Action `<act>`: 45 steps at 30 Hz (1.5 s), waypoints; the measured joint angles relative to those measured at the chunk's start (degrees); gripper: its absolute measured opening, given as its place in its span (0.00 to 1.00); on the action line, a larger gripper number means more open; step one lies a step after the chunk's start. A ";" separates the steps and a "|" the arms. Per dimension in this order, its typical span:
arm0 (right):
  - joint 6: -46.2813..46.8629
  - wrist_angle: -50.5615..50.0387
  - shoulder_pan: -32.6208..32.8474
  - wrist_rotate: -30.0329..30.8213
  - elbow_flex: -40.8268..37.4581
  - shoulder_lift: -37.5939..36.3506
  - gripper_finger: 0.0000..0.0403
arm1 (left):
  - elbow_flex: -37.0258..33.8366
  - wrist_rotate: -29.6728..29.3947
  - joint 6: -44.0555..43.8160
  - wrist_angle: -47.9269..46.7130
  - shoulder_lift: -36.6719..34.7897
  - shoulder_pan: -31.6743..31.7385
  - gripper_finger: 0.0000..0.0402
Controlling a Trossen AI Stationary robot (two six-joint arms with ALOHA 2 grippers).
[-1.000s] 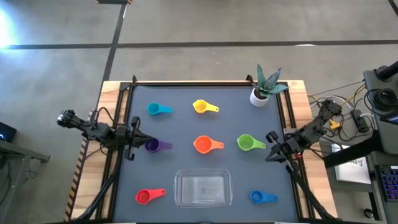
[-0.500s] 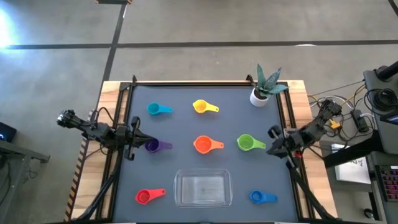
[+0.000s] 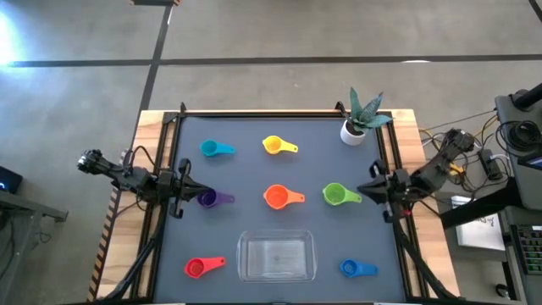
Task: Nest measuring cups in basket
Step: Stack the green measuring cup on the orange measuring cup
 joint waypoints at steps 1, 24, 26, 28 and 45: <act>1.13 -2.72 0.00 1.23 2.31 2.53 0.02 | 0.00 0.01 0.01 0.00 -0.01 -0.02 0.00; 33.05 -63.53 0.00 0.71 38.59 37.66 0.18 | -0.01 0.01 0.00 0.00 -0.02 -0.01 0.00; 34.63 -64.21 0.00 0.97 38.37 37.64 0.25 | -0.02 0.02 0.00 -0.02 -0.02 0.00 0.00; 36.68 -66.55 0.00 0.95 38.12 37.71 0.31 | 0.00 0.00 0.02 0.01 -0.02 -0.01 0.00; 47.70 -79.15 -5.24 -5.62 31.14 37.79 0.54 | -0.01 0.00 0.01 0.00 -0.02 -0.02 0.00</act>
